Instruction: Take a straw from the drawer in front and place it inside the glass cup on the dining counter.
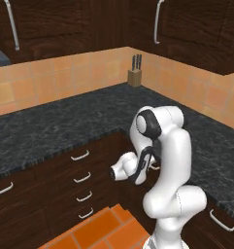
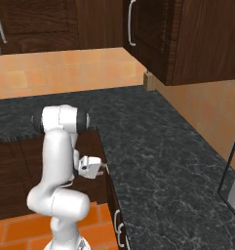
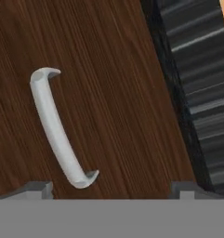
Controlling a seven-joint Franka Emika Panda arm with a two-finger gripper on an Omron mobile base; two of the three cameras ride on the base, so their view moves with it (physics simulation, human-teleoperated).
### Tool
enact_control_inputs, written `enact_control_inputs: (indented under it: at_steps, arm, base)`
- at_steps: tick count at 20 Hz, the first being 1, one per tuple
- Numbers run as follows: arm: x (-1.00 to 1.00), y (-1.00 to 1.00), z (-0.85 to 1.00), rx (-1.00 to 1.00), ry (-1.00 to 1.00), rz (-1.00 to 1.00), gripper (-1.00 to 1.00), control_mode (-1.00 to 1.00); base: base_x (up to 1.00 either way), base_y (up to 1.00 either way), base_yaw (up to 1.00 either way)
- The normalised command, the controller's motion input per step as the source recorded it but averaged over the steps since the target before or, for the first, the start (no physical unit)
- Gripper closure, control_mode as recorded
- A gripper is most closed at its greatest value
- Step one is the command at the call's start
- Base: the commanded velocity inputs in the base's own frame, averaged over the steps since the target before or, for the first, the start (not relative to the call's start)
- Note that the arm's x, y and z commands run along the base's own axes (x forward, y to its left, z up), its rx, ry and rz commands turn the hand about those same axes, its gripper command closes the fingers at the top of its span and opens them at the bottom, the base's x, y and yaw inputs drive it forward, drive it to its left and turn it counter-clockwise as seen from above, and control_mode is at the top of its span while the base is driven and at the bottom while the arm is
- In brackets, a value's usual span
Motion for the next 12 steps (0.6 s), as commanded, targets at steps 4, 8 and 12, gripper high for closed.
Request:
enact_control_inputs:
  at_steps: [4,8,12]
  arm:
    - [0.35,-0.23,-0.15,-0.03,0.0,0.0,-1.0,-1.0]
    - [0.38,-0.31,-0.09,0.0,0.02,0.0,-1.0,-1.0]
    - [0.36,-0.26,-0.19,0.0,0.03,0.0,-1.0,-1.0]
  base:
    - [0.0,0.0,0.0]
    - [0.0,0.0,0.0]
    - [0.0,0.0,0.0]
